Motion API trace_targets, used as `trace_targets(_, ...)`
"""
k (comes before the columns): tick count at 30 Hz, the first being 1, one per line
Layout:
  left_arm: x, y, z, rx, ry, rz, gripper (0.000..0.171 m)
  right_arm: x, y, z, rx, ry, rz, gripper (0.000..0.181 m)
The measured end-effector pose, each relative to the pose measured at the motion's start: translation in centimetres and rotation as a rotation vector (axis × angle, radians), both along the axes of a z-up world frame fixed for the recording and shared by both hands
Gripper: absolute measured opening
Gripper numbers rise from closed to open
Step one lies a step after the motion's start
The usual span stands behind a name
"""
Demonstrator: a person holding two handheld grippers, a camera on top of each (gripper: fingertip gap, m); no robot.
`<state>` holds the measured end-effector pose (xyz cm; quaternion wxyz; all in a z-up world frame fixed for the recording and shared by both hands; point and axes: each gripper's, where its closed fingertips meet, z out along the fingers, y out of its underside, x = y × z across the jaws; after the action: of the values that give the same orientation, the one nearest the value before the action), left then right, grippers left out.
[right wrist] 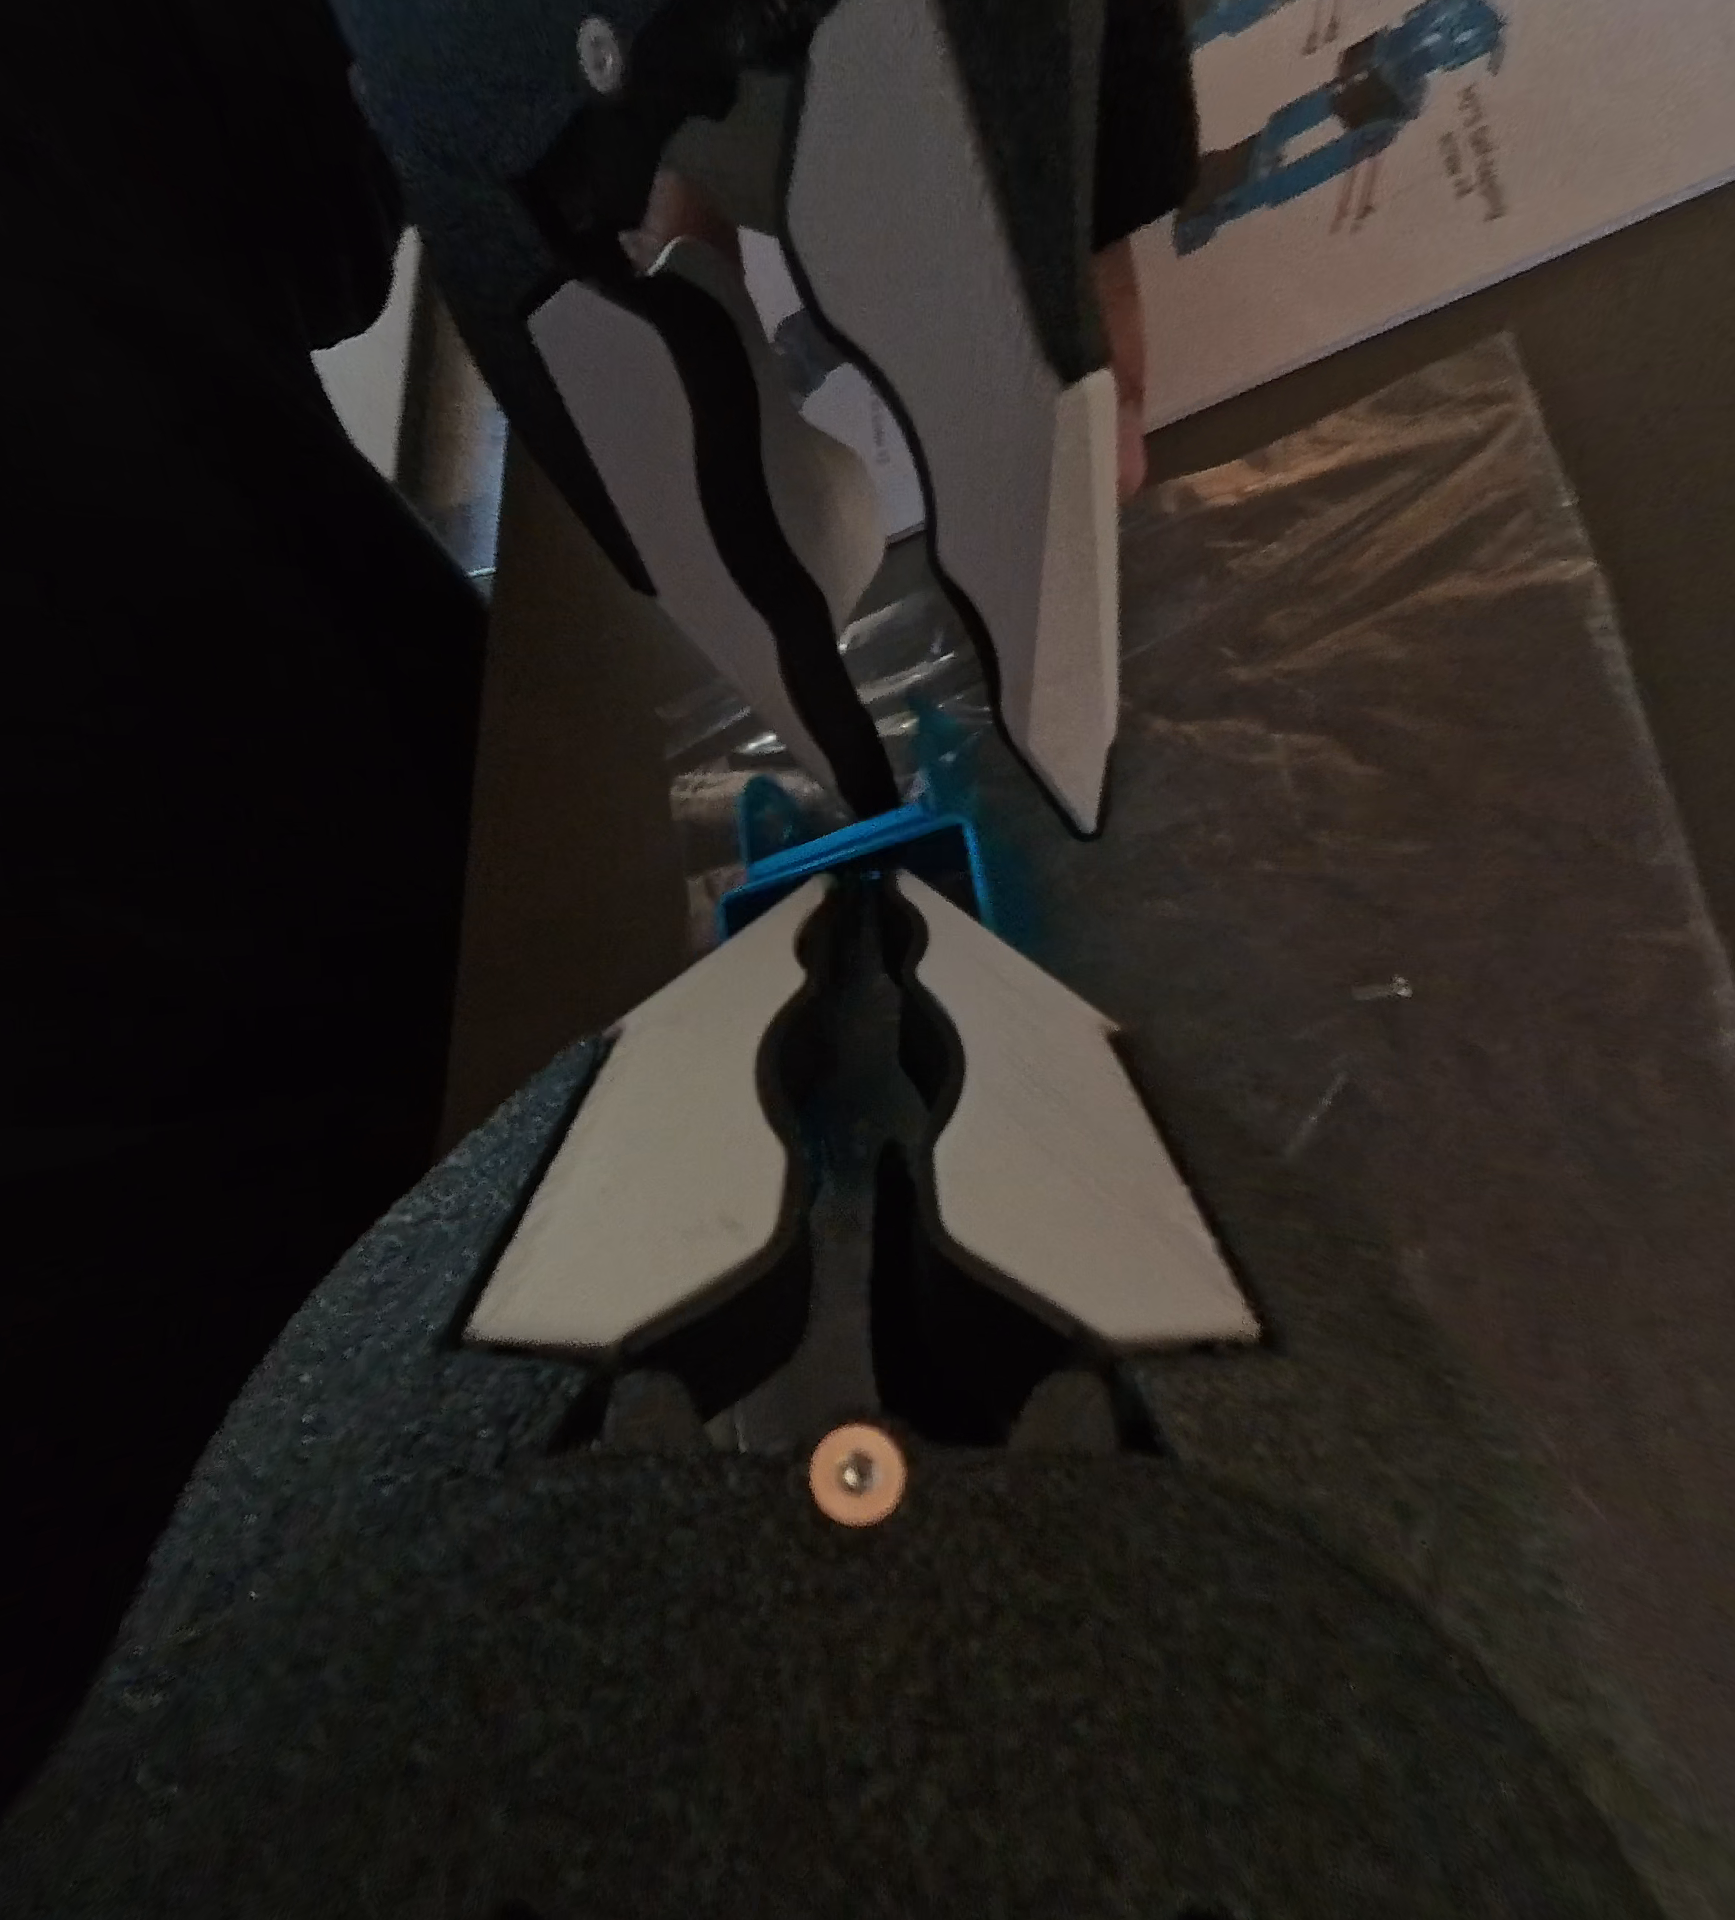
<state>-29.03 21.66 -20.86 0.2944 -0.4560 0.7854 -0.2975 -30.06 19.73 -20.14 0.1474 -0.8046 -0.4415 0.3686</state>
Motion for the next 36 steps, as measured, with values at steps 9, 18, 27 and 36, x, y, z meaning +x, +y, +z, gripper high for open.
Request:
trace_targets(9, 0.0, 0.0, 0.0, 0.006, -0.002, -0.001, 0.034, -0.2, -0.9, 0.9, -0.125, 0.075, 0.017, 0.026)
trace_targets(18, 0.0, 0.0, 0.0, 0.008, -0.001, 0.000, 0.034, 0.8, -0.4, 1.2, -0.042, 0.030, 0.024, 0.024)
trace_targets(27, -0.4, 0.5, -0.1, 0.030, 0.013, 0.003, 0.035, 2.8, -0.4, 2.3, 0.115, 0.030, 0.098, 0.016)
trace_targets(36, -1.0, 1.4, 3.1, -0.035, -0.036, 0.139, 0.036, 6.8, 1.3, 0.9, 0.355, -0.047, 0.110, 0.024)
